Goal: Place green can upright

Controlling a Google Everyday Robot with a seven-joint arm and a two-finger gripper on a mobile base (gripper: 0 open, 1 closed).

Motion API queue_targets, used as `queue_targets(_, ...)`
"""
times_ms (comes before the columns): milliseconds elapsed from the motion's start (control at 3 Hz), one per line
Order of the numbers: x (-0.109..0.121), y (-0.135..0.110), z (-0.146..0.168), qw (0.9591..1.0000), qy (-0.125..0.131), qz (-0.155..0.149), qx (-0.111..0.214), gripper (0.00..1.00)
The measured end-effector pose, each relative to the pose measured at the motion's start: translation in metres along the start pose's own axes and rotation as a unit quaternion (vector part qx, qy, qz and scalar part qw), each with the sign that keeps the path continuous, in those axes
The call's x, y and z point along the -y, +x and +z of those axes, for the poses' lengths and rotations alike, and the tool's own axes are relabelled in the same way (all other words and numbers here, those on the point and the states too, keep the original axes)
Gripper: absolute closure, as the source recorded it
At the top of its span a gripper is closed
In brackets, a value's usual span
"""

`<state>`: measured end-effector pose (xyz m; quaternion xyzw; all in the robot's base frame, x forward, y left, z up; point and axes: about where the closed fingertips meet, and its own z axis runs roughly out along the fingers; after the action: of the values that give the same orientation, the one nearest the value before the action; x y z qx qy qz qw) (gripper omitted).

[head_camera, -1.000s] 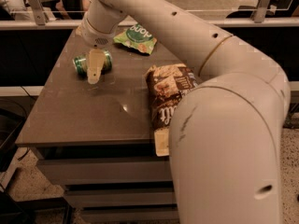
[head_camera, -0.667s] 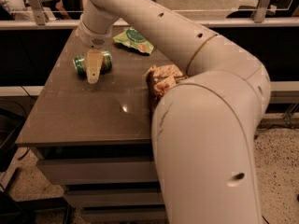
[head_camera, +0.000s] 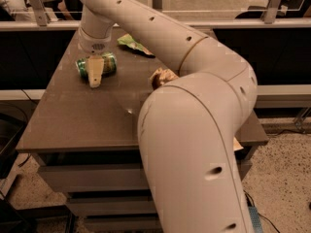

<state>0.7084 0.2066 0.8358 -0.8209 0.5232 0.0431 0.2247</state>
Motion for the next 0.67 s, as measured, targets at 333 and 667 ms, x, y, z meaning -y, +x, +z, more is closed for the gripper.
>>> queue_targets(333, 0.0008, 0.0045, 0.0034, 0.9999, -0.008, 0.002, -0.009, 0.40)
queue_targets(667, 0.0015, 0.0040, 0.0017, 0.9999, -0.008, 0.002, -0.009, 0.64)
